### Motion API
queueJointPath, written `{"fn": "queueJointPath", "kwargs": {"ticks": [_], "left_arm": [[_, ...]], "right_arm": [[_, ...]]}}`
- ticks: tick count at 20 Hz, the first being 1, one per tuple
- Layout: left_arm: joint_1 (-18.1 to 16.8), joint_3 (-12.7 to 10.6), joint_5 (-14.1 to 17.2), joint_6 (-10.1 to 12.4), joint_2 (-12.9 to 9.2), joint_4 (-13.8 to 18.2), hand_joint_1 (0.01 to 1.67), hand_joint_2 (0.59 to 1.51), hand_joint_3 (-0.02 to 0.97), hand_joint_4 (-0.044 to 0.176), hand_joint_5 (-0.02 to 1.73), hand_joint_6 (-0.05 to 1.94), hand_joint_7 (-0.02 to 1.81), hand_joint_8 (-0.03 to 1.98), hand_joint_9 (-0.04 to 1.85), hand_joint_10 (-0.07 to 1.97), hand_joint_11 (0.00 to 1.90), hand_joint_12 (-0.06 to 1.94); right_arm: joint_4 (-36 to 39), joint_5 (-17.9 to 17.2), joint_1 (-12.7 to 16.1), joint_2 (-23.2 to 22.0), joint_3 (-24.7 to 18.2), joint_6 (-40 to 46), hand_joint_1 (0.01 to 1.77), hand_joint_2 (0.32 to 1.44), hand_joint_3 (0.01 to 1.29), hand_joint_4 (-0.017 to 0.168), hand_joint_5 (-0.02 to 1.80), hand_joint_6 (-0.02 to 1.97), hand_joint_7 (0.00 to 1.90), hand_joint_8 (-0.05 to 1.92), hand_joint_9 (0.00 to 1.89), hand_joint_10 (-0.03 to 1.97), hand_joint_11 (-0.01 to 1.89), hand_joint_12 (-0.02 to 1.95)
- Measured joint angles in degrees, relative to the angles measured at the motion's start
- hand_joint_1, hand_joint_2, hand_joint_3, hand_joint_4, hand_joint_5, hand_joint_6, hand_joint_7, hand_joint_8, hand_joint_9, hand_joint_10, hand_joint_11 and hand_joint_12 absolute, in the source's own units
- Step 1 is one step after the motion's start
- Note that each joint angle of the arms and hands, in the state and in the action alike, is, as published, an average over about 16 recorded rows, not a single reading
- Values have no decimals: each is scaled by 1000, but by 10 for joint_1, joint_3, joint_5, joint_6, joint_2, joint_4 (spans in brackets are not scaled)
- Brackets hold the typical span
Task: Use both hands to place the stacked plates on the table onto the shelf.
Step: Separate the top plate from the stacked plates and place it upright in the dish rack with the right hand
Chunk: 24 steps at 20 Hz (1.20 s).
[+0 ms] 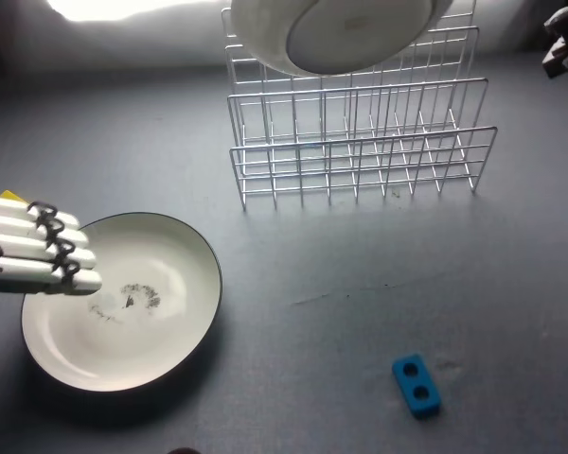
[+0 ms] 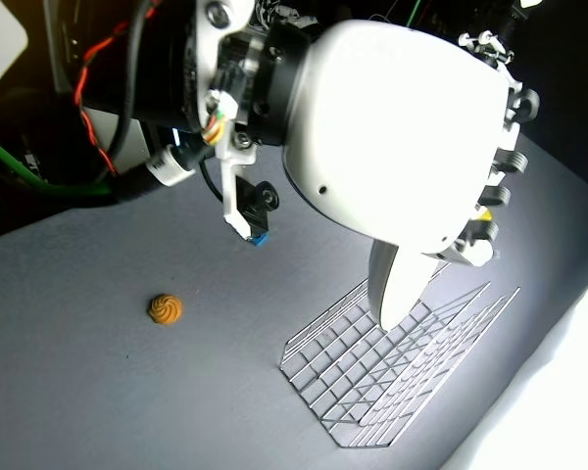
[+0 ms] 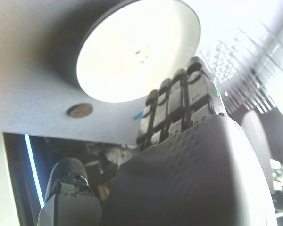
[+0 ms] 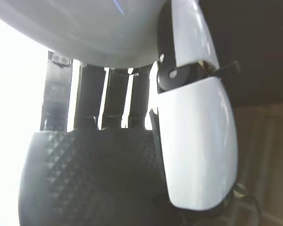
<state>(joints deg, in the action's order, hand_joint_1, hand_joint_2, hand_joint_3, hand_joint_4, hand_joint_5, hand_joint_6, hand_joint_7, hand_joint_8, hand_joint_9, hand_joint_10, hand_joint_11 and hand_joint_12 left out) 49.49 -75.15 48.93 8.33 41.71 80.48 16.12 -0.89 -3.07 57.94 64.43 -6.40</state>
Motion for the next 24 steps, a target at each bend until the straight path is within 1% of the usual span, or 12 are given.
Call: {"fn": "queueJointPath", "kwargs": {"ticks": [7, 11, 18, 24], "left_arm": [[19, -3, -13, -9, 7, -8, 13, 1030, 20, 0, 10, 17, 14, -3, 18, -64, 14, -3], [22, -5, -16, -9, 9, -10, 13, 1030, 20, 0, 10, 18, 15, -2, 18, -64, 14, -4], [23, -8, -17, -10, 10, -11, 13, 1030, 19, 2, 11, 18, 17, -3, 18, -64, 14, -4], [26, -11, -18, -10, 10, -12, 13, 1029, 19, 2, 12, 18, 15, -4, 18, -64, 14, -5]], "right_arm": [[-68, 49, 10, 18, 33, -8, 1274, 1005, 15, -2, 961, 886, 1106, 807, 1279, 24, 766, 1024], [-91, 67, 12, 28, 53, -12, 1274, 1009, 14, -2, 964, 886, 1108, 801, 1285, 24, 761, 1030], [-117, 84, 14, 49, 91, -13, 1274, 1013, 15, -3, 967, 886, 1100, 800, 1277, 23, 751, 1030], [-138, 84, 2, 62, 115, -13, 1273, 1016, 15, -3, 964, 886, 1100, 803, 1274, 23, 742, 1030]]}}
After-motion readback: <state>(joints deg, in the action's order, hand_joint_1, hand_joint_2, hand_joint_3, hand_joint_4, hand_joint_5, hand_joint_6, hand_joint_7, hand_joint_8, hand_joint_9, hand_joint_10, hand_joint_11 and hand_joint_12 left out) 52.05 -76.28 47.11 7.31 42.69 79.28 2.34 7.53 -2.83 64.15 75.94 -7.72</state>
